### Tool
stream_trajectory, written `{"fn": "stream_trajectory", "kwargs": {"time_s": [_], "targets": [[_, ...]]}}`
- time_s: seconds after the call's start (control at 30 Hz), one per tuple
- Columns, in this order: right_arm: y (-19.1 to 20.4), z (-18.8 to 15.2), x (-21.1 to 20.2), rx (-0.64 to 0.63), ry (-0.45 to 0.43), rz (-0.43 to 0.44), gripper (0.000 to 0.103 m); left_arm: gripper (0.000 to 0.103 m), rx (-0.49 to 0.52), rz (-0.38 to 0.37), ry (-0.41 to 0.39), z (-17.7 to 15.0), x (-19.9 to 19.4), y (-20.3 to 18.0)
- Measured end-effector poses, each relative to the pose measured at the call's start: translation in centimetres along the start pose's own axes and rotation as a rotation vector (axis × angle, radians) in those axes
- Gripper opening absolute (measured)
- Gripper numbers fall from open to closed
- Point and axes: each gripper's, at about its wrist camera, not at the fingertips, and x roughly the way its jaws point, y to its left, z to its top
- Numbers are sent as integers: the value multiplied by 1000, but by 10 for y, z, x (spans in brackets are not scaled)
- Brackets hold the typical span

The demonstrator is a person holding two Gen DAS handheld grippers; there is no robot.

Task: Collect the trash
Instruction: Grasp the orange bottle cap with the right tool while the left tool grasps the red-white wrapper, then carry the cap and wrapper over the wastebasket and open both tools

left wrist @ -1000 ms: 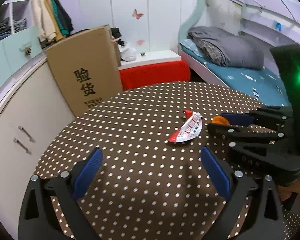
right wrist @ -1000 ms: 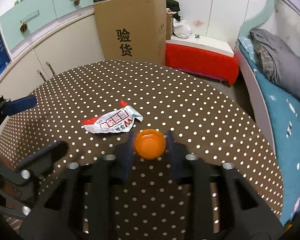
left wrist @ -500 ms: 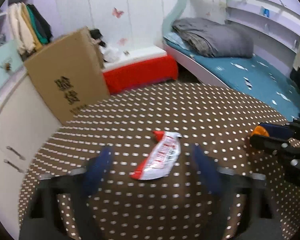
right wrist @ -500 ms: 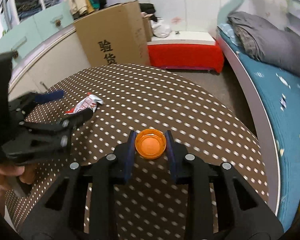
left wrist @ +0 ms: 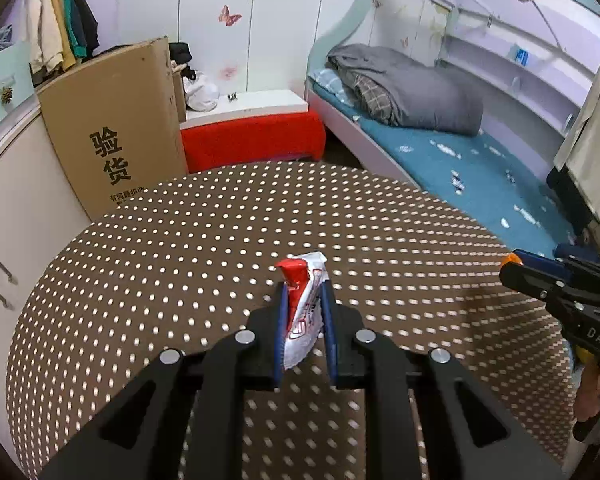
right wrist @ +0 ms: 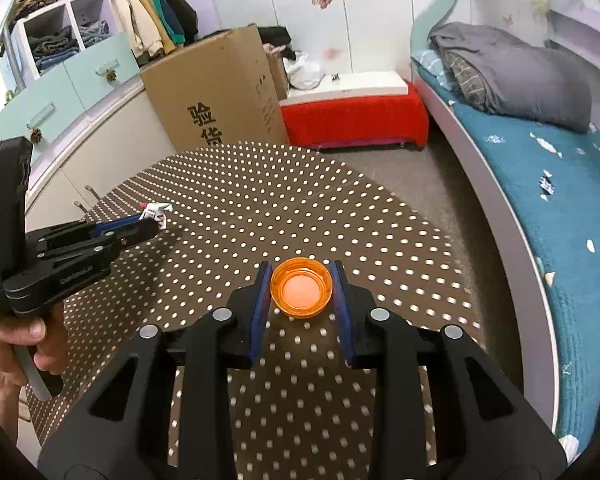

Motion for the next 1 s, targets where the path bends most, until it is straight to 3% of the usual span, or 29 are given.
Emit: {"fn": "stream_trajectory", "kwargs": {"time_s": [0.43,0.77,1.0], "targets": [[-32,-14,-101,9,-143,-46,29,15,22,-81,-127,-10,-78,-79],[-85,-35,-154,94,-229,-84,29,15,72,-191,-140,-9,-93,-166],[-152,-59,-173,227,-252,-123,29,16,148,-264,-113,-8,-84,-238]]}}
